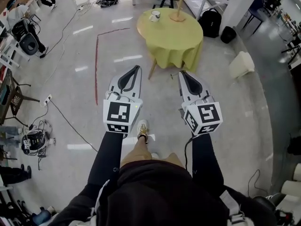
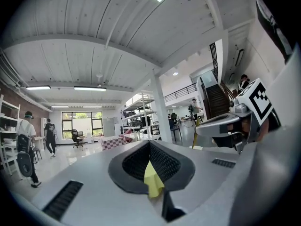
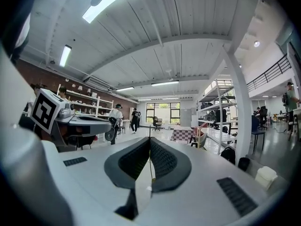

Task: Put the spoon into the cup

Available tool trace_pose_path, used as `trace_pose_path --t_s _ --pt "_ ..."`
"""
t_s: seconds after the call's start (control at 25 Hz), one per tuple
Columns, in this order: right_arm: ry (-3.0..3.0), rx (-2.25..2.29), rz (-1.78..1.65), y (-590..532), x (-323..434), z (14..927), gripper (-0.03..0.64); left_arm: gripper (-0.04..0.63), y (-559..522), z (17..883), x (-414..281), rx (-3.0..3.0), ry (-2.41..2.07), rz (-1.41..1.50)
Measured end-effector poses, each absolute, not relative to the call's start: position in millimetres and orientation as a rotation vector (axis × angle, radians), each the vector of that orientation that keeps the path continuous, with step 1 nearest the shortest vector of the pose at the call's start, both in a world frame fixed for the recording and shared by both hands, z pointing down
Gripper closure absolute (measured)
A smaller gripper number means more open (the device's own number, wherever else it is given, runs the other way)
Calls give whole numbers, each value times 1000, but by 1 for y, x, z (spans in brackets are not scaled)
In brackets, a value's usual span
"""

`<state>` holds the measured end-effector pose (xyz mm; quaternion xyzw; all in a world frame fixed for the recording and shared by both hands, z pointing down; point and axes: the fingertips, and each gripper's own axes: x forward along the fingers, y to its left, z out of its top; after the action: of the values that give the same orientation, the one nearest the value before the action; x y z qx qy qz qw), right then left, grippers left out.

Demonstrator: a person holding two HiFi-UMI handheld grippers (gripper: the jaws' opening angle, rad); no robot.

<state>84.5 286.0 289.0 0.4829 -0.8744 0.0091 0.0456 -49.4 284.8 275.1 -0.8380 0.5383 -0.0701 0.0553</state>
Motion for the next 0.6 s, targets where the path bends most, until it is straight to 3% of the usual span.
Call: trace_pose_path --t_s 0.6 --pt "-2607 1567 18 123 51 279 586 578 115 265 -68 -2611 1486 -198"
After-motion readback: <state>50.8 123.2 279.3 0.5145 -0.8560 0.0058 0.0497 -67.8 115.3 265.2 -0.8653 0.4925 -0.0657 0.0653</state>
